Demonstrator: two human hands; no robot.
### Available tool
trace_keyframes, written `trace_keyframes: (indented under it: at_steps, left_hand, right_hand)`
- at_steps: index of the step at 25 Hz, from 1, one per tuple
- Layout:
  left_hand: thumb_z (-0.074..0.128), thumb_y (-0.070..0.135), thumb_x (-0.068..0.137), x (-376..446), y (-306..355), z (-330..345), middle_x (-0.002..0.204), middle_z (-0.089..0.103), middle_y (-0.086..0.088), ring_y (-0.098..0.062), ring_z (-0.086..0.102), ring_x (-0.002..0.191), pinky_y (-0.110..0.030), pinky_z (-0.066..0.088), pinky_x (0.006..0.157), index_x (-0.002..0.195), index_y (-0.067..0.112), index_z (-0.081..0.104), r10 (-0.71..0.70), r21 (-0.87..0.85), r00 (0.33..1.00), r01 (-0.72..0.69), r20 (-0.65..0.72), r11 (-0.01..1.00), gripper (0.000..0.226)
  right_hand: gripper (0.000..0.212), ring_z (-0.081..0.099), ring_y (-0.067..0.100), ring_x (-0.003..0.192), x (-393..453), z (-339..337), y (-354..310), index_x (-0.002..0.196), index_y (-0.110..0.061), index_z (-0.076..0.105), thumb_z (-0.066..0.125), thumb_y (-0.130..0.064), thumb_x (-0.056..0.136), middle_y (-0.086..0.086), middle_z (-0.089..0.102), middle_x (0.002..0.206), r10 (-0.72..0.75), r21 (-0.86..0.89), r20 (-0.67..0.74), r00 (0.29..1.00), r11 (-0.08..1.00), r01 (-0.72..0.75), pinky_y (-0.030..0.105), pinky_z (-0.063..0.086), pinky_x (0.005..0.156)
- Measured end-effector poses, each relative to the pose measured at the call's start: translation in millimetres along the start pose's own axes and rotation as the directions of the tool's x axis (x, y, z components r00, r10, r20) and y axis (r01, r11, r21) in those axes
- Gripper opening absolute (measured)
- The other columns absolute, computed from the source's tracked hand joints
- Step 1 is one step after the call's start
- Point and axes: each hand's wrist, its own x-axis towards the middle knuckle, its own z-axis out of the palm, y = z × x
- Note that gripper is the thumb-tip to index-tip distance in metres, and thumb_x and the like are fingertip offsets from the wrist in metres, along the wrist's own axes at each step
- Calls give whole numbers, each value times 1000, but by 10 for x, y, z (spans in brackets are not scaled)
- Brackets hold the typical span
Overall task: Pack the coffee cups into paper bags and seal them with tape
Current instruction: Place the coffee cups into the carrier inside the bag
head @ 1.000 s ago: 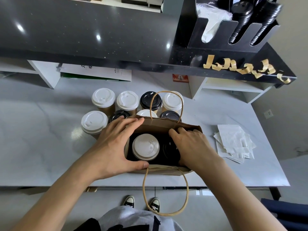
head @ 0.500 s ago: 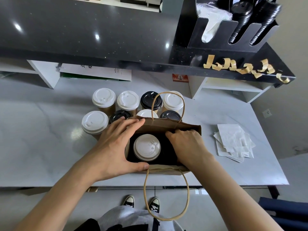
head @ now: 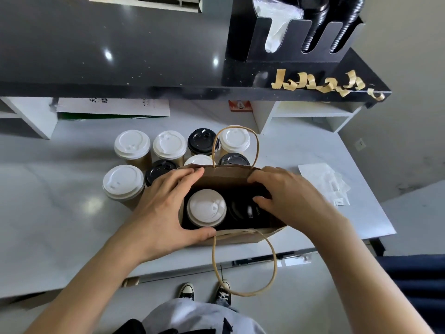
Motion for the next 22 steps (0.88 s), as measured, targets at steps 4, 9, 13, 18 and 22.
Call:
trace_keyframes:
  at_steps: [4,9,13,18,22]
  left_hand:
    - [63,83,62,44,0,21,156,20,27,-7,23,147,-39,25,122,157,44,20,45,-4,999,-45,-1,999,111]
    - [65,83,60,137,21,15,155,18,27,-9,22,147,-41,26,122,156,47,19,59,-42,998,-57,29,997,113]
    - [64,83,58,197,92,68,155,18,26,-7,21,147,-38,23,123,156,47,20,73,-46,997,-71,41,996,114]
    - [66,82,58,311,263,198,155,18,28,-3,17,148,-33,18,124,157,47,19,67,-56,997,-65,35,996,114]
    - [65,85,59,425,469,348,156,18,28,-3,16,148,-35,18,124,157,49,17,31,-32,999,-31,15,999,114]
  right_hand:
    - [29,55,24,110,-211,103,75,116,-22,70,72,-15,88,-4,65,120,73,43,-223,972,997,-65,40,48,91]
    - [32,53,31,121,-329,278,154,121,-24,71,70,-22,90,5,54,140,258,59,-329,908,966,-253,45,44,98]
    - [40,58,29,109,-346,260,282,134,-25,64,62,-23,94,-1,63,124,339,161,-301,891,939,-303,40,42,96]
    - [40,60,26,106,-343,166,529,136,-23,63,60,-22,95,-3,67,117,335,227,-273,902,933,-278,37,45,91]
    - [40,62,23,104,-303,67,870,133,-23,64,60,-21,93,-5,68,112,307,227,-229,924,940,-256,35,45,86]
